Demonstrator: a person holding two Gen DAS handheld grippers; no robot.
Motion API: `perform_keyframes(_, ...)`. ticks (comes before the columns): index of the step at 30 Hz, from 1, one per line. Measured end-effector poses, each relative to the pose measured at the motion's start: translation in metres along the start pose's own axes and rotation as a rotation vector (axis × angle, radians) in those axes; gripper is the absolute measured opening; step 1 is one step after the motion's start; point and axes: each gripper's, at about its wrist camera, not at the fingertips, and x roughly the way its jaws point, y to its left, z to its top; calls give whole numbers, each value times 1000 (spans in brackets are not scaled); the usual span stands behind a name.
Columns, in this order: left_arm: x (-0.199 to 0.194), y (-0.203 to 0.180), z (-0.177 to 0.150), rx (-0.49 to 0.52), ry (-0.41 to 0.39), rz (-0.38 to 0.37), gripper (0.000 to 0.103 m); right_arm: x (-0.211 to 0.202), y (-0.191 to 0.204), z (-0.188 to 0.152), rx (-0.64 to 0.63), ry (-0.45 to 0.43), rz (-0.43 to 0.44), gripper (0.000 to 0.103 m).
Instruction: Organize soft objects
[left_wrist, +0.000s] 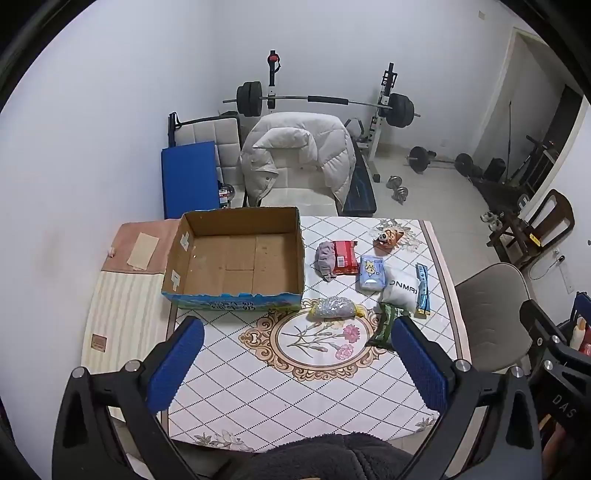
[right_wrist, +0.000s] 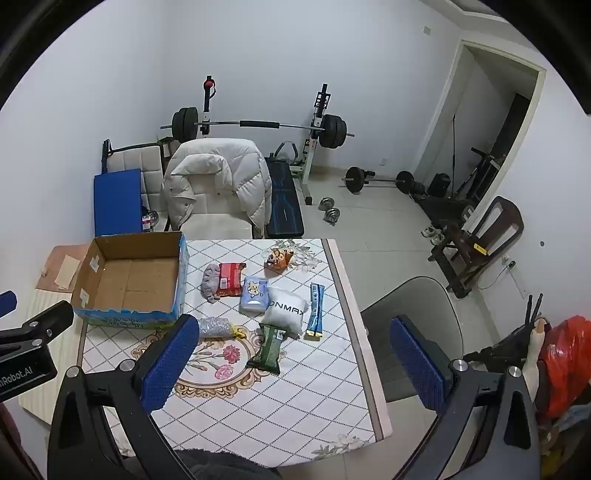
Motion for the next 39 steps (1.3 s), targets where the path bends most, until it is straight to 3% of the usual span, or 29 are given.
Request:
perform_keyframes(11,1,1,1,-1,-2,-1,103,0,1,1,-5,-6,-8,103)
perform_keyframes(16,-1,10,17,-4,-7,0,103,-1,1,1,-2,-9,-1,103)
perform_keyframes(39,-15,5,15,-3,-32,8,103,-11,-2,10,-3,-30,7,103)
